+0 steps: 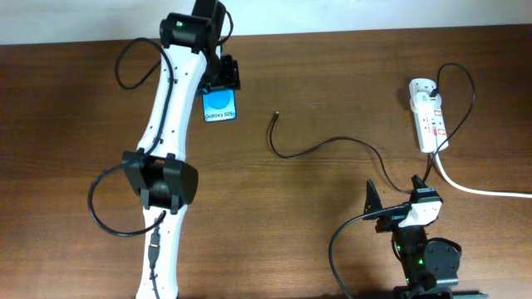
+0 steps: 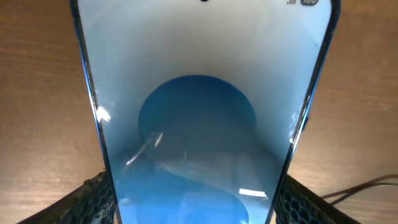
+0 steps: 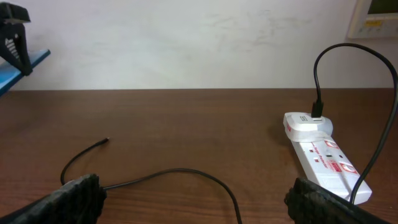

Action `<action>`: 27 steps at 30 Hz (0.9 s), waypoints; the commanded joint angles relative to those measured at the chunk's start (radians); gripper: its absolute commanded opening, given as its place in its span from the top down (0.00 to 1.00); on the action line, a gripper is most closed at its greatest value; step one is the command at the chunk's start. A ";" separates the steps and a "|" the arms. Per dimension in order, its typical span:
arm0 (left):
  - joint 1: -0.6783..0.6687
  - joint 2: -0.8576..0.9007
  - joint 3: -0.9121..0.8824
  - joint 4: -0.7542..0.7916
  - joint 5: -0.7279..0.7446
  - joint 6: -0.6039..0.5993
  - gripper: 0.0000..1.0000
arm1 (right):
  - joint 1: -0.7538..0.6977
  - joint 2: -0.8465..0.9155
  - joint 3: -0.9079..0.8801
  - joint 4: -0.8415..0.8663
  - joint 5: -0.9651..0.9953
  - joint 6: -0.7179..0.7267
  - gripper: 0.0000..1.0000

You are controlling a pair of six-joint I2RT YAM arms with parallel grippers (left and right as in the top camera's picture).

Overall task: Plug charger to phone and switch on socket
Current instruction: 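Grasp the phone's top edge with the left gripper and lift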

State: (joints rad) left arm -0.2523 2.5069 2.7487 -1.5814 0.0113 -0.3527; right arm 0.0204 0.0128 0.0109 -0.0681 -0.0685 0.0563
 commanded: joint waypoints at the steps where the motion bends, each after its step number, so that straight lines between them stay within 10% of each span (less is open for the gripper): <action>1: -0.002 -0.016 0.051 -0.011 0.023 -0.150 1.00 | 0.006 -0.005 -0.005 -0.005 -0.005 0.003 0.02; 9: -0.002 -0.016 0.051 -0.063 0.240 -0.335 1.00 | 0.006 -0.005 -0.005 -0.005 -0.005 0.003 0.02; 27: -0.002 -0.016 0.051 -0.107 0.730 -0.336 1.00 | 0.006 -0.005 -0.005 -0.005 -0.005 0.003 0.02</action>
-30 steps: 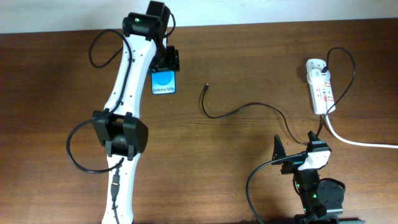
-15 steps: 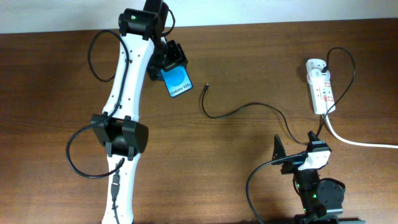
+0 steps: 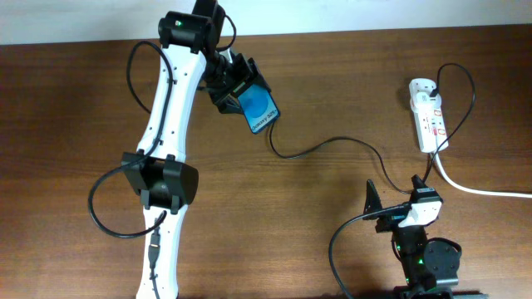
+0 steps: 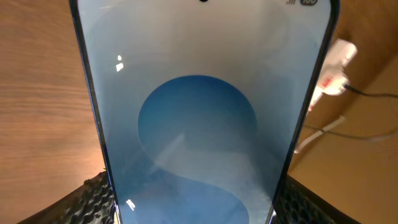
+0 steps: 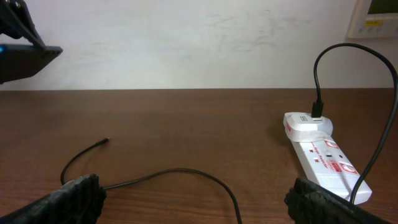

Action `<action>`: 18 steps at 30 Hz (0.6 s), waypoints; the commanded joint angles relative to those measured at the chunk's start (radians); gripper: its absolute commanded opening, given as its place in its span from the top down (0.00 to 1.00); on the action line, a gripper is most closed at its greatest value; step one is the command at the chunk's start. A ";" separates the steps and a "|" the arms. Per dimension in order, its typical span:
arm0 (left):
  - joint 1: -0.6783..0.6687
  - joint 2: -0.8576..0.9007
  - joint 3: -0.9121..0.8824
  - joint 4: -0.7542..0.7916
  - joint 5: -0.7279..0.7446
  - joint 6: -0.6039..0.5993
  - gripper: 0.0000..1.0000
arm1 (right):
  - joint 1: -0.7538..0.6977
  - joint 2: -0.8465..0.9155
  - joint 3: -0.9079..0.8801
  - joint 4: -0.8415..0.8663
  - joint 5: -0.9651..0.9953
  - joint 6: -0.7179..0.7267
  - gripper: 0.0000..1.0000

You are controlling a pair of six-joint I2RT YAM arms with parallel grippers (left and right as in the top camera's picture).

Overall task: Plug charger to phone and switch on socket
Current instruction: 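Grasp the phone's top edge with the left gripper and lift, then raise the phone upright with the left gripper, holding it aloft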

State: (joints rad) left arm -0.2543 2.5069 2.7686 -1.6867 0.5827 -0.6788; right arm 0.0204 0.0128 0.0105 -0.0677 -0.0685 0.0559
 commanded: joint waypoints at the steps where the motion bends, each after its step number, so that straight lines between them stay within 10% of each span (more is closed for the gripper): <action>1: 0.000 -0.016 0.032 -0.002 0.164 -0.010 1.00 | 0.006 -0.005 -0.005 -0.005 -0.005 0.004 0.02; 7: 0.000 -0.016 0.032 -0.002 0.159 -0.037 1.00 | 0.006 -0.005 -0.005 -0.005 -0.005 0.004 0.01; 10: 0.012 -0.016 0.032 -0.002 0.163 -0.303 1.00 | 0.006 -0.005 -0.005 -0.005 -0.005 0.004 0.02; 18: 0.100 -0.016 0.032 -0.002 0.572 -0.448 1.00 | 0.006 -0.005 -0.005 -0.005 -0.005 0.004 0.02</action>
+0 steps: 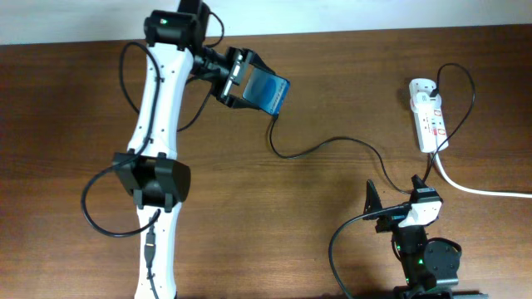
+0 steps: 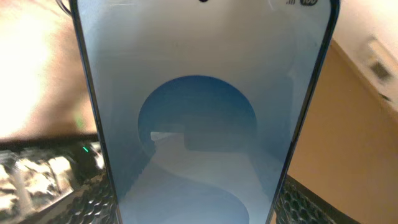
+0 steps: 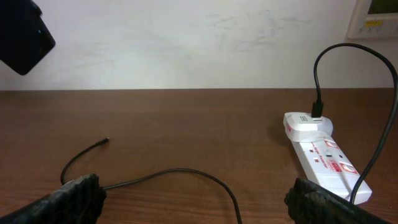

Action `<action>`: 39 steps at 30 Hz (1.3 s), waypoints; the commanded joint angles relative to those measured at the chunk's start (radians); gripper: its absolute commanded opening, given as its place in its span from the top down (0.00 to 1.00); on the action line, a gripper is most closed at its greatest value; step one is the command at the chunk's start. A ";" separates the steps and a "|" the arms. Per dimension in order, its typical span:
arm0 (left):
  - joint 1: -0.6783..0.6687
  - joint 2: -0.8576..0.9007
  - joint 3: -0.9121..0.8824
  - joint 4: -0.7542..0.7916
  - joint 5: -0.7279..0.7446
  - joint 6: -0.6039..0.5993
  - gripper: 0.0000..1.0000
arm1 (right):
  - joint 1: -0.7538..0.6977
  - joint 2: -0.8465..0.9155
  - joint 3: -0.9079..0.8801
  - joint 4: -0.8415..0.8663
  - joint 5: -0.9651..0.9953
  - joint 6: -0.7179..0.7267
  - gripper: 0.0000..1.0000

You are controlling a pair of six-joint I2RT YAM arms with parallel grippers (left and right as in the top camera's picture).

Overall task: Plug charger to phone and switch on socket
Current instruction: 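Raise the phone upright with the left gripper, holding it aloft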

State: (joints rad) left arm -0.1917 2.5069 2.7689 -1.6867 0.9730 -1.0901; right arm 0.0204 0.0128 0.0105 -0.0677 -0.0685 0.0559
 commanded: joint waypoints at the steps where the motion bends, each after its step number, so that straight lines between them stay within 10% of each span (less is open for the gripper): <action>1: 0.051 -0.016 0.031 -0.002 0.206 -0.055 1.00 | 0.006 -0.005 -0.005 -0.005 -0.005 0.004 0.02; 5: 0.122 -0.016 0.031 -0.001 0.220 -0.201 1.00 | 0.006 -0.005 -0.005 -0.005 -0.005 0.004 0.02; 39: 0.169 -0.016 0.031 -0.002 0.340 -0.146 1.00 | 0.006 -0.005 -0.005 -0.005 -0.005 0.004 0.02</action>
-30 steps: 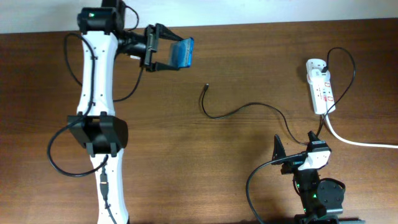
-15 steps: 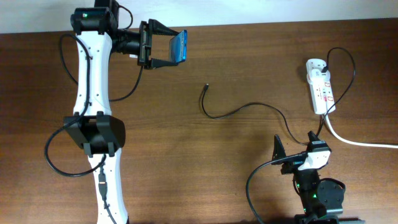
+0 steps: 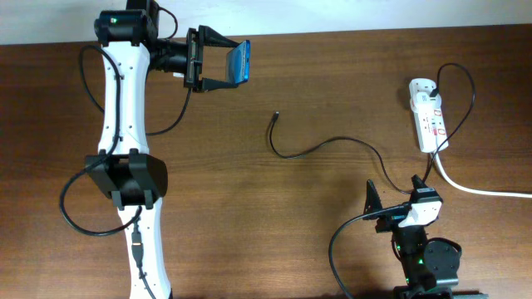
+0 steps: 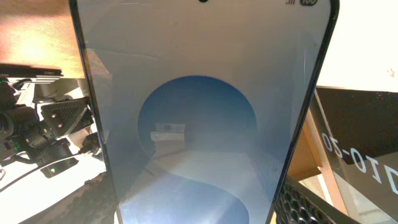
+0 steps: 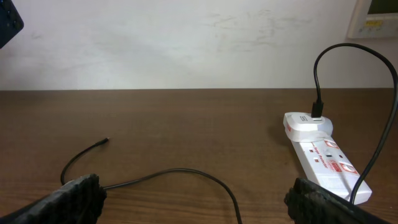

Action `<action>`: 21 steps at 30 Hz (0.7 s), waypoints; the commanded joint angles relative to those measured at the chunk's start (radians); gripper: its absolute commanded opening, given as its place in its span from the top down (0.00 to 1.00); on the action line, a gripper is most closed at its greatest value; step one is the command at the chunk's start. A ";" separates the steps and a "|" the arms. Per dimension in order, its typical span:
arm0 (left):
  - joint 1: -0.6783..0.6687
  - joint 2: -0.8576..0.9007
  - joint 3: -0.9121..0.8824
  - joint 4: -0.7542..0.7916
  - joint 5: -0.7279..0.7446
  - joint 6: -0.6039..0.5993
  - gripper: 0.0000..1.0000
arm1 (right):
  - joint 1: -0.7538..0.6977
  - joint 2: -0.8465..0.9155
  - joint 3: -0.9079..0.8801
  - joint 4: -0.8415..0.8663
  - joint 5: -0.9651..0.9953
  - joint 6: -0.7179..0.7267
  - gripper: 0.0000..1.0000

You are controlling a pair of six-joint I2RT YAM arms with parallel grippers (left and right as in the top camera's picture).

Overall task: Plug charger to phone and switch on socket
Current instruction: 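Raise the phone upright with the left gripper, holding it aloft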

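Note:
My left gripper (image 3: 218, 65) is shut on the blue-screened phone (image 3: 240, 61), held on edge above the table's back left; in the left wrist view the phone (image 4: 199, 112) fills the frame between the fingers (image 4: 298, 202). The black charger cable (image 3: 320, 148) lies across the middle of the table, its free plug end (image 3: 275, 116) bare on the wood. It runs to the white charger (image 3: 420, 86) in the white socket strip (image 3: 431, 120) at the right. My right gripper (image 5: 196, 199) stands open near the front edge, facing the cable (image 5: 180, 177) and strip (image 5: 326, 158).
The strip's white mains lead (image 3: 486, 189) runs off the right edge. A white wall (image 5: 186, 43) stands behind the table. The brown table top (image 3: 249, 216) stretches between the two arms.
My left arm has swung left and back with the phone, which now stands on edge at the back left, away from the cable's plug end. The right arm has not moved.
My left gripper held the phone flat near the back, screen up. Then it held it tilted close over the cable's free end, then raised and turned above it. Now the phone is further left, on edge. The cable, strip and right gripper stayed put.

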State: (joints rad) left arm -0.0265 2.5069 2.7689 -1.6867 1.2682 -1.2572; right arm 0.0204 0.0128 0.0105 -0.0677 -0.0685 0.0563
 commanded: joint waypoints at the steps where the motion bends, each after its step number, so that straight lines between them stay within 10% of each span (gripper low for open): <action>1: 0.003 -0.016 0.031 -0.002 0.044 0.024 1.00 | 0.006 -0.005 -0.005 -0.005 -0.005 0.003 0.02; 21: 0.003 -0.016 0.031 -0.002 0.026 0.028 1.00 | 0.006 -0.005 -0.005 -0.005 -0.005 0.003 0.02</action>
State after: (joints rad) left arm -0.0265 2.5069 2.7689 -1.6867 1.2671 -1.2495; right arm 0.0204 0.0128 0.0105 -0.0677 -0.0685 0.0559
